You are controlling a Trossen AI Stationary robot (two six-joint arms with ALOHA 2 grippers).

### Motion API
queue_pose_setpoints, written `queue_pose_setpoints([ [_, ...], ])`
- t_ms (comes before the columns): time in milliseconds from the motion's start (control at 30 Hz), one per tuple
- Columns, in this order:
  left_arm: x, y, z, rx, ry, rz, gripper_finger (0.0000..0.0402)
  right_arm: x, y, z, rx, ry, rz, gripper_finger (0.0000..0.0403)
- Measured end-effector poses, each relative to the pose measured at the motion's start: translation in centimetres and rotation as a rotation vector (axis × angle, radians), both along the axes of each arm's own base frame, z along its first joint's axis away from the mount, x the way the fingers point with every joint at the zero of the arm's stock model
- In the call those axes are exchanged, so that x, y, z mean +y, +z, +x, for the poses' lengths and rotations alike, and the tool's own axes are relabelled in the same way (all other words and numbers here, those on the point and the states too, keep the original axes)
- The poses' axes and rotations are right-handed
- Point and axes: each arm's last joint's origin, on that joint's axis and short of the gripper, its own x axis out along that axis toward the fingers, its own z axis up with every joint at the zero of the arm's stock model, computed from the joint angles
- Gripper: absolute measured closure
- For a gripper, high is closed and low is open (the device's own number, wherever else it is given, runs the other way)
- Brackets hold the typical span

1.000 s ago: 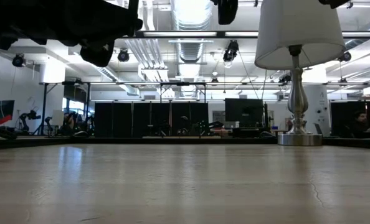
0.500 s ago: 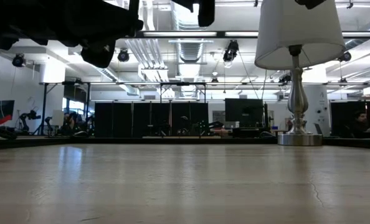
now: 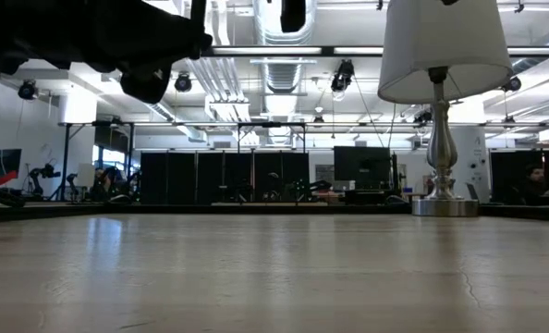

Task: Put items in baskets/containers
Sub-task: Put the powder brush into the transparent organizer

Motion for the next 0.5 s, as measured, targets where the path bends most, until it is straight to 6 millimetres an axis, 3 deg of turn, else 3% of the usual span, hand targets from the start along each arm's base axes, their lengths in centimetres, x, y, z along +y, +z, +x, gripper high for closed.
queue_pose_setpoints([
  [100,0.0,-0.1,0.0,0.008,-0.009,-0.002,0.0365,0.0,-0.3,-0.1,0.007,0.000,-0.003,0.0364],
  [267,0.0,0.0,0.0,0.009,-0.001,-0.053,0.0298,0.4,-0.2,-1.1,0.043,0.006,-0.058,0.0364],
  [500,0.2,0.2,-0.4,0.030,-0.002,-0.026,0.0258,2.0,2.1,-6.4,0.223,-0.148,-0.142,0.0364],
])
